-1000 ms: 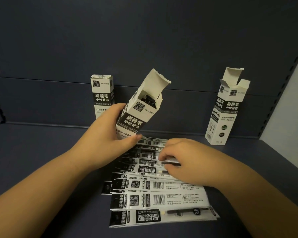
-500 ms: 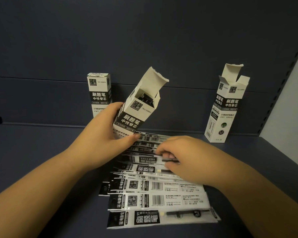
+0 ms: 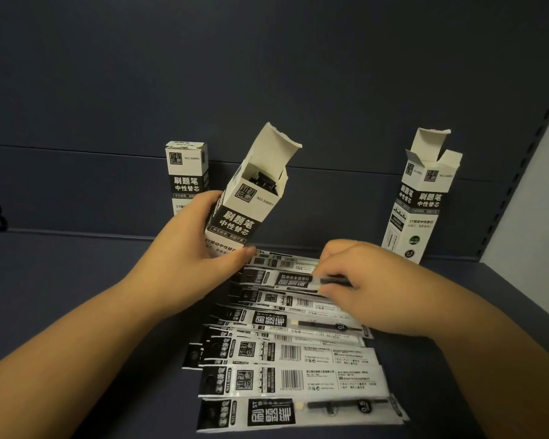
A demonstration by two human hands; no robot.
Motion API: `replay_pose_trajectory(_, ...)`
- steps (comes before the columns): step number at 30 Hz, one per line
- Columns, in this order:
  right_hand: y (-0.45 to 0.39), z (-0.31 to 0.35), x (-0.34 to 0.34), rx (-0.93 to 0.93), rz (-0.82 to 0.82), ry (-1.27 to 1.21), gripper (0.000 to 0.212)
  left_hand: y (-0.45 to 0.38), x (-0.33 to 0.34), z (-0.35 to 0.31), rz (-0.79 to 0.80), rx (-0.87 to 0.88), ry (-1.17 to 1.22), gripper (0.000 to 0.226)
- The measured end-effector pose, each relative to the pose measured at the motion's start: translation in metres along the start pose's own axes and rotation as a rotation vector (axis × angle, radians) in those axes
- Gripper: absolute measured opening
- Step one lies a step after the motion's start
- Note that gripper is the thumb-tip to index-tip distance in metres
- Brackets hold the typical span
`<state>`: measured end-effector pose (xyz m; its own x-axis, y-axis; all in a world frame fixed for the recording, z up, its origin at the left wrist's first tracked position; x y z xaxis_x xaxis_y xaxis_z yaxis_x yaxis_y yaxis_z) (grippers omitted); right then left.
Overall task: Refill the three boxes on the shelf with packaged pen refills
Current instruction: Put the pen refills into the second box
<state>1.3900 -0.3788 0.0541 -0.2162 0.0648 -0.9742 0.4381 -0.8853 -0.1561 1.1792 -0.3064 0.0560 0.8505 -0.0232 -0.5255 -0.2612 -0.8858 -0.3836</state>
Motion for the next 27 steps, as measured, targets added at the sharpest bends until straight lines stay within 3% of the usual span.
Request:
replay_pose_trajectory(6,0.006,0.003,-0.029,-0.004,-0.294,-0.238,0.016,-0.001,0.001,0.002,0.012,0.003,0.014,0.058)
replay_pose_trajectory(10,0.010,0.004,-0.037,0.030,-0.624,-0.780,0.014,-0.001,0.001,0.002,0.004,0.011,-0.015,0.059)
replay_pose_trajectory(16,0.008,0.004,-0.034,0.054,-0.742,-1.255,0.025,0.000,0.002,0.000,0.017,0.025,-0.016,0.058)
replay_pose_trajectory(23,0.012,0.014,-0.040,-0.042,-0.919,-1.405,0.029,0.002,0.006,-0.002,0.064,0.060,-0.033,0.064)
replay_pose_trajectory(27,0.015,0.016,-0.042,-0.038,-1.067,-1.442,0.014,0.003,0.009,0.001,0.087,0.066,-0.060,0.063)
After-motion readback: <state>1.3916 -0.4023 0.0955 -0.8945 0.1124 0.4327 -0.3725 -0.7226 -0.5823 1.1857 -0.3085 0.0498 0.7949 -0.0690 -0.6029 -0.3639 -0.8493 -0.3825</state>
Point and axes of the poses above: each hand's wrist, its own y-axis away from the middle knuckle, its own x-axis out of the palm, z = x × y, the point moved 5 cm from there along -y, towards the middle knuckle, and after that the axes turned 13 degrees about -x, right-handed, at the moved point
